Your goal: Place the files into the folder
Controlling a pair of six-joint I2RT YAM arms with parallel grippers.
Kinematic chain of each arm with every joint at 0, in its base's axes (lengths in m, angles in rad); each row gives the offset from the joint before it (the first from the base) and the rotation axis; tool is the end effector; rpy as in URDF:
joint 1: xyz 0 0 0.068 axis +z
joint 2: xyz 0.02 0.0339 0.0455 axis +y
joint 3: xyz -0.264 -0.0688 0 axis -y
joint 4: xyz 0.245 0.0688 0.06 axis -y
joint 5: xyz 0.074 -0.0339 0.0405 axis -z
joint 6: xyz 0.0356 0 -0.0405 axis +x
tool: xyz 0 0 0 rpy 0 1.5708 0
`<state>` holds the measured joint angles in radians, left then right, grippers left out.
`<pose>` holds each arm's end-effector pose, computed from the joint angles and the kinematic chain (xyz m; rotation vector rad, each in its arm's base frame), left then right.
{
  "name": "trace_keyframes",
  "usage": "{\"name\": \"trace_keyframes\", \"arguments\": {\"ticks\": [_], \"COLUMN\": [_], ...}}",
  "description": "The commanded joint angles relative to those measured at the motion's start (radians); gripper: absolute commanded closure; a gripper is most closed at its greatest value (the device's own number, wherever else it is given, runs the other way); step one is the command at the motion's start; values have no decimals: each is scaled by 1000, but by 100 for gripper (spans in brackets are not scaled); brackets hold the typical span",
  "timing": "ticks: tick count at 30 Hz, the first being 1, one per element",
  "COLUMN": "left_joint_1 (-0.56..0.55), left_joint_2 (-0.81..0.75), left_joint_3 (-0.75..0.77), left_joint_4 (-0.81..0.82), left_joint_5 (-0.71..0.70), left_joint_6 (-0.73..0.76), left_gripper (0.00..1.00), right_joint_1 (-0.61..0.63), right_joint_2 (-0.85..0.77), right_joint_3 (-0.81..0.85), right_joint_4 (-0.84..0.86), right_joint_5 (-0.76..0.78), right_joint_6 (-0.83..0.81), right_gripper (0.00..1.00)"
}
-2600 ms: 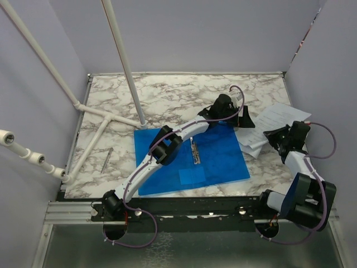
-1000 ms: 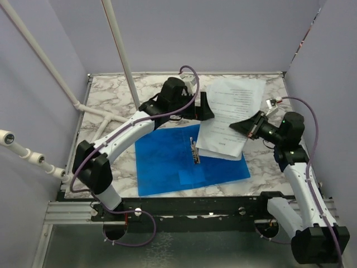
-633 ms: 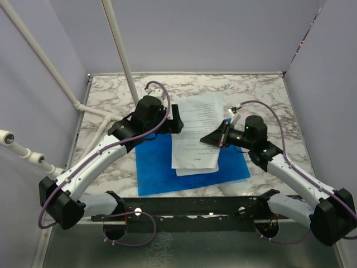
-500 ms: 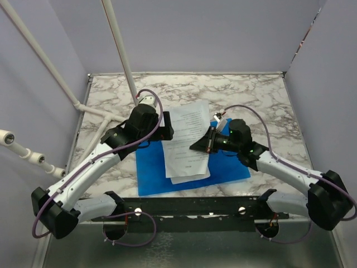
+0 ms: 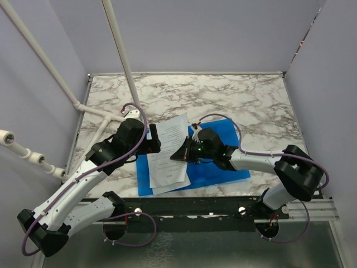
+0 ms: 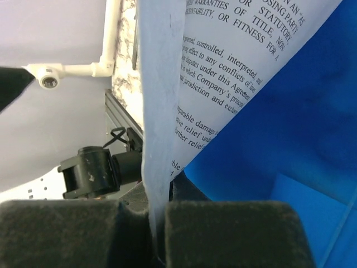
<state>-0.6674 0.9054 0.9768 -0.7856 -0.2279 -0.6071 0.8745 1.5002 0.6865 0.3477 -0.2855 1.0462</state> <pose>0.1458 -0.1046 0.3273 -0.0506 2.2962 -0.4121 0.1911 0.2442 0.1914 -0.0060 2.3665 1.3848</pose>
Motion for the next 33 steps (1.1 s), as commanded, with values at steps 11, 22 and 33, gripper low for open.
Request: {"name": "trace_keyframes", "arguments": {"ticks": [11, 22, 33], "left_joint_1": [2, 3, 2], "left_joint_2": [-53, 1, 0], "left_joint_3": [-123, -230, -423], "left_joint_4": [-59, 7, 235], "left_joint_5": [-25, -103, -76], "left_joint_6": [-74, -240, -302], "left_gripper": [1, 1, 1], "right_joint_1": [110, 113, 116], "right_joint_2": [245, 237, 216], "right_joint_3": [160, 160, 158], "right_joint_4": [46, -32, -82], "right_joint_5": [102, 139, 154], "right_joint_6": [79, 39, 5], "right_gripper": [84, 72, 62]}}
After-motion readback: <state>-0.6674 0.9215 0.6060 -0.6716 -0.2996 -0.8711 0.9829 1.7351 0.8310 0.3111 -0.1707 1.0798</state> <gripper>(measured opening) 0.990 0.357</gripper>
